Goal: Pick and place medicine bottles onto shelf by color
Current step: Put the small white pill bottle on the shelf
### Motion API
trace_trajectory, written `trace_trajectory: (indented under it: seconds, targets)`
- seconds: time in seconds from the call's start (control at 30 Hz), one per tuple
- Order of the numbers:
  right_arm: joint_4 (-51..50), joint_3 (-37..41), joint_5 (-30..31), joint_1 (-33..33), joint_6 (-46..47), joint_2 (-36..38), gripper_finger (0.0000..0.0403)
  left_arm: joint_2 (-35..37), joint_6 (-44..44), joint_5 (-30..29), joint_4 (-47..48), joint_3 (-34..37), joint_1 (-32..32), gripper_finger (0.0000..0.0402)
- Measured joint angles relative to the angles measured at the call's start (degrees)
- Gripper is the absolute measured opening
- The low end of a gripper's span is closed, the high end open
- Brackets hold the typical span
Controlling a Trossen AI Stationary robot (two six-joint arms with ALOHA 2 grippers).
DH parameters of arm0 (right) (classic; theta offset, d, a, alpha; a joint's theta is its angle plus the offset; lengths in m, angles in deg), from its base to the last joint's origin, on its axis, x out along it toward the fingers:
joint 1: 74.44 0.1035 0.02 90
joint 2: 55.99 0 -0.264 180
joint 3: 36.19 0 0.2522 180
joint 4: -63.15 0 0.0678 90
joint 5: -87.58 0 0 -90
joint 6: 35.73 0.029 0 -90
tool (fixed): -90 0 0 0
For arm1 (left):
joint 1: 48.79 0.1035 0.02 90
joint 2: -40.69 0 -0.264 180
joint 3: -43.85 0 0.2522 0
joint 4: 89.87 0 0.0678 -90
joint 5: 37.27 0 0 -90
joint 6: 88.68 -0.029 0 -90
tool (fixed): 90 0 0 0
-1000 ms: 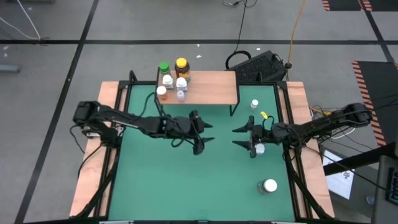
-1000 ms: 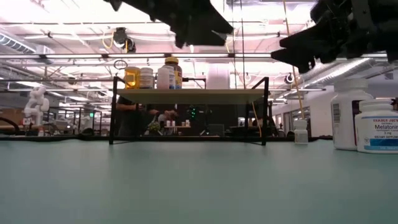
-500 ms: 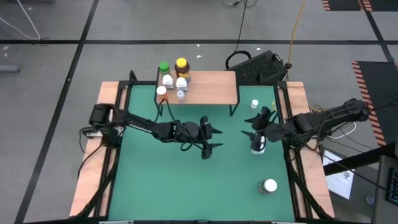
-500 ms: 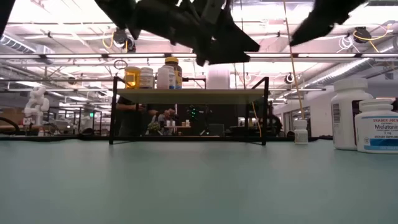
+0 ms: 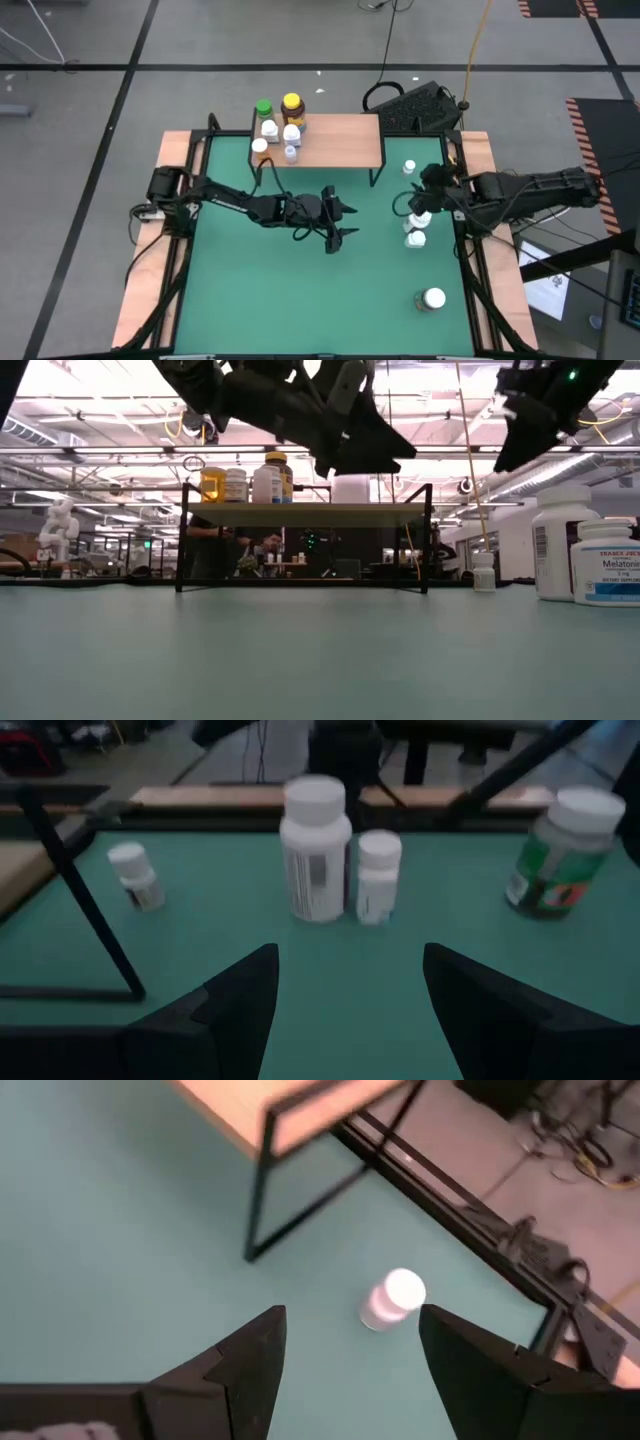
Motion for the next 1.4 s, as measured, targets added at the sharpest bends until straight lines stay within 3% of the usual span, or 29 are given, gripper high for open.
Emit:
trace_trajectory:
  seconds: [0.23,0.5,0.73,0.97,1.03,1.2,1.4]
  targets:
    - [4.3,3.6,-6.9,-9.1,-6.6,0.0,0.0226,0.0,0.8,0.0,1.6,0.0,0.0,0.0253]
    - [6.7,3.9,-20.2,-18.5,-16.2,-0.1,0.0226,0.0,1.1,0.0,2.2,0.0,0.0,0.0253]
    - [12.0,3.9,-20.9,-26.9,-23.5,-0.8,0.0226,0.0,0.4,-0.1,2.7,0.0,0.6,0.0253]
    - [13.3,3.9,-21.0,-39.8,-27.5,-7.2,0.0226,0.0,0.8,-0.2,2.8,0.0,0.9,0.0253]
    - [14.8,3.9,-23.1,-43.2,-28.7,-9.5,0.0226,0.0,0.8,-0.2,2.9,0.0,0.8,0.0253]
    - [20.0,3.9,-34.8,-48.3,-31.4,-14.5,0.0226,0.0,0.8,-0.2,5.3,0.0,0.8,0.0253]
    - [22.9,3.9,-35.8,-49.4,-33.1,-17.7,0.0226,0.0,0.9,-0.2,9.8,0.0,0.8,0.0253]
